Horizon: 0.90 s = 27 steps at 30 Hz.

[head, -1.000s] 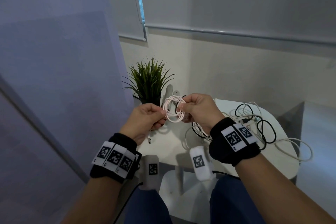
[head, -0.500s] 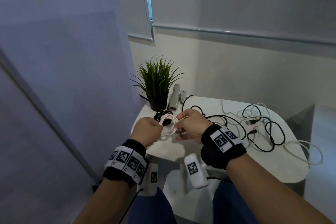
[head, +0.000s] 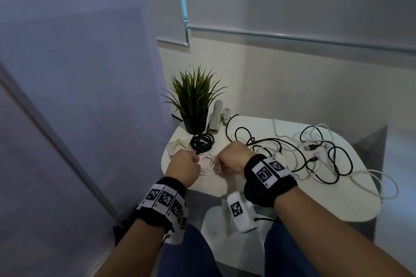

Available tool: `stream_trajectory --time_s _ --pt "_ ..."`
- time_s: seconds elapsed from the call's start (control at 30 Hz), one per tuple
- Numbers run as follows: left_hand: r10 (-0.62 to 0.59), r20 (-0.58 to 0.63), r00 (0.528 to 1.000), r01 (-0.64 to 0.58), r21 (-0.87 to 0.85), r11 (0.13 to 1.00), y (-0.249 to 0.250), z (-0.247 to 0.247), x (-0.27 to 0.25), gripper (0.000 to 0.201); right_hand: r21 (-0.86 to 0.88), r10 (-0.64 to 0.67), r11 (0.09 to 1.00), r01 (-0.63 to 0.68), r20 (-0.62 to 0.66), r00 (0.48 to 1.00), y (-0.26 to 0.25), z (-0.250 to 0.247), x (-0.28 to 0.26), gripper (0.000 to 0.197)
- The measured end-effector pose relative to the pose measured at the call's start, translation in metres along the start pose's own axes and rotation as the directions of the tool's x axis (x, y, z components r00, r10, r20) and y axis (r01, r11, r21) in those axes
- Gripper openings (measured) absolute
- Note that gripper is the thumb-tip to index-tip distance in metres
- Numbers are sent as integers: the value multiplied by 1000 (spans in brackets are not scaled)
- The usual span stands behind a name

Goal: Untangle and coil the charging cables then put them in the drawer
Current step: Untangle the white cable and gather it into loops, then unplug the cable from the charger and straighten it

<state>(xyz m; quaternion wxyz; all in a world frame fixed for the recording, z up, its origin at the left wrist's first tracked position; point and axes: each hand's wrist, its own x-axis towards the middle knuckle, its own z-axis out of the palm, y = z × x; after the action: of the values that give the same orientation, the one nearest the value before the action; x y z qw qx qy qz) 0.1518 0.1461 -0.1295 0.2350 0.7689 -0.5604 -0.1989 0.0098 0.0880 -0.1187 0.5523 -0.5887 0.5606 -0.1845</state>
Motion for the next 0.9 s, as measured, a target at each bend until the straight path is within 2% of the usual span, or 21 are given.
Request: stream_trajectory --time_s 0.07,0.17,0.3,0.37,0.47,0.53,0.63,0.7,0.8,0.87,0.9 --pt "31 17 999 -32 53 998 -1 -1 1 17 -4 -7 1000 7 1 1000 -2 -1 -2 17" --pt "66 44 997 -69 85 994 -3 -2 3 22 -7 -28 1000 28 -3 1000 -3 -6 -12 10" --pt "99 47 994 -103 81 991 -9 -9 3 24 139 -74 987 86 -86 994 -7 -27 -34 18" --pt "114 24 993 -115 40 993 -7 -13 1 21 148 -105 980 130 -165 981 -8 -42 -46 20" --pt "166 -40 985 -167 -6 986 12 -17 -6 18 85 -131 983 161 -284 950 -1 -66 -56 25" --pt "197 -36 980 -199 -64 978 28 -14 -12 19 -39 -153 988 149 -349 924 7 -81 -58 28" --pt "212 30 977 -207 -123 971 52 5 -22 17 -225 -175 970 91 -388 905 21 -96 -64 23" --pt "199 96 975 -189 -103 977 63 22 -25 22 -275 -154 960 47 -382 911 31 -101 -66 21" --pt "114 223 968 -99 -80 992 73 44 -24 32 -325 -129 945 12 -342 931 43 -105 -68 19" --pt "86 220 972 -48 -170 984 78 50 -21 14 -331 -132 943 18 -326 936 48 -107 -68 18" --pt "85 206 975 -27 -269 963 81 50 -21 2 -326 -143 945 33 -321 936 50 -107 -69 15"
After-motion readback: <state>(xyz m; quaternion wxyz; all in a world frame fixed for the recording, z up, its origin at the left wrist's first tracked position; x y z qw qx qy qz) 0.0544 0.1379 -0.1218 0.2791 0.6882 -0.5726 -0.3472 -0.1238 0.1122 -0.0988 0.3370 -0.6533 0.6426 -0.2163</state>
